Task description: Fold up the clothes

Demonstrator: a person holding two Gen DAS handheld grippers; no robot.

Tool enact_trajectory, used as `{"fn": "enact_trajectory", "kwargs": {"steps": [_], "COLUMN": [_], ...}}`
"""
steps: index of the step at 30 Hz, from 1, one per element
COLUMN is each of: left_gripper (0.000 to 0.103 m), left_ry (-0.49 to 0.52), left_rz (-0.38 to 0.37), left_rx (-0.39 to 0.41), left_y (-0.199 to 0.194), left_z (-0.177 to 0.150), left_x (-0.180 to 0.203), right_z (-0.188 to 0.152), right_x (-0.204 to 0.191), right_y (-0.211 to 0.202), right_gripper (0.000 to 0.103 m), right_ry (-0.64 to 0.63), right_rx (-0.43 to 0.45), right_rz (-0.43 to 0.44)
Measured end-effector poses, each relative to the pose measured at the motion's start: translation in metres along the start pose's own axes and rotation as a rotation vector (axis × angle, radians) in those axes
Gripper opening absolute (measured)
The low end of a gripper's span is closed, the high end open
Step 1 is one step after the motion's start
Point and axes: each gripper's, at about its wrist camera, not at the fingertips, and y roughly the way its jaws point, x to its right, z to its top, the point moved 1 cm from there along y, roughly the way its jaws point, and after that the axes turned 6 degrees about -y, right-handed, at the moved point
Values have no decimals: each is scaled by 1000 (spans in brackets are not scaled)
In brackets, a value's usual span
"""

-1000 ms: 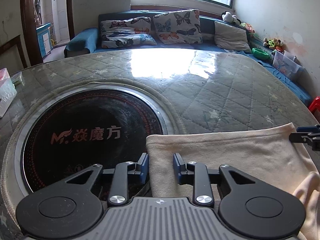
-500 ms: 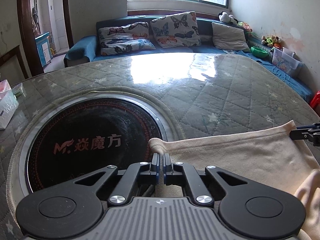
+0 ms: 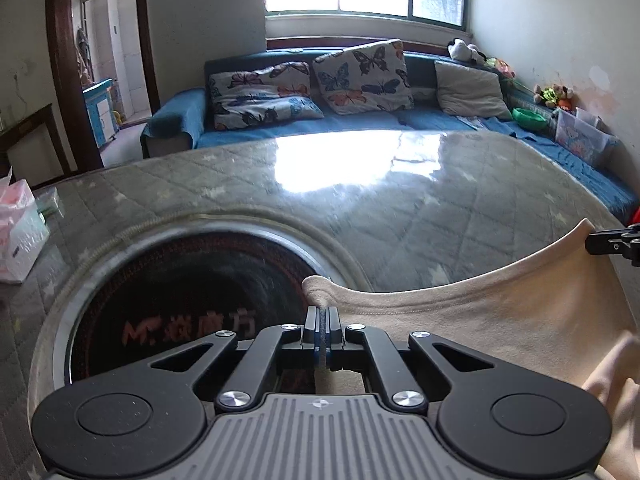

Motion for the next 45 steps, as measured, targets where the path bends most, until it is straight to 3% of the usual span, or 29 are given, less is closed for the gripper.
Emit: {"fn": "enact_trajectory", "kwargs": {"steps": [3, 6, 10, 18, 21, 24, 27, 31, 34, 36, 37, 40, 45], "left_gripper": [3, 3, 5, 5, 6, 6, 6, 6, 6, 6, 6, 6, 7], "left_ry": [6, 9, 27, 69, 85, 98, 107, 112, 116, 117, 117, 118, 117], "left_rz": [19, 27, 3, -49, -69, -74, -73, -68, -69, -68, -68, -71, -71], "left_rx": [6, -20, -30, -42, -47, -56, -65, -73, -80, -73, -71, -68, -60], "left_y": [10, 23, 18, 3, -2, -3, -3, -2, -1, -2, -2, -2, -1], "left_z": [8, 10, 4, -8, -13, -18, -23, -29, -33, -36, -37, -37, -38], "left_x": [1, 0, 7, 21, 27, 32, 35, 37, 38, 38, 38, 37, 36], "right_z": [8, 9, -2, -30, -41, -56, -67, -82, -91, -98, -101, -108, -114], "right_x": [2, 4, 2, -48, -66, -88, -100, -113, -118, -121, -123, -125, -119], "right_y": [7, 29, 29, -44, -70, -99, -119, -124, -118, -113, -111, -112, -150], "right_gripper": [6, 7, 9, 12, 30, 31, 37, 38, 35, 21, 6, 2, 2], "right_ry": [0, 0, -4, -194, -265, -356, -412, -454, -463, -469, -473, -475, -503], "right_rx": [17, -29, -58, -48, -47, -60, -71, -90, -95, -99, -101, -103, -121], "right_rz": [-17, -23, 3, 195, 259, 322, 356, 360, 331, 306, 294, 272, 281]}}
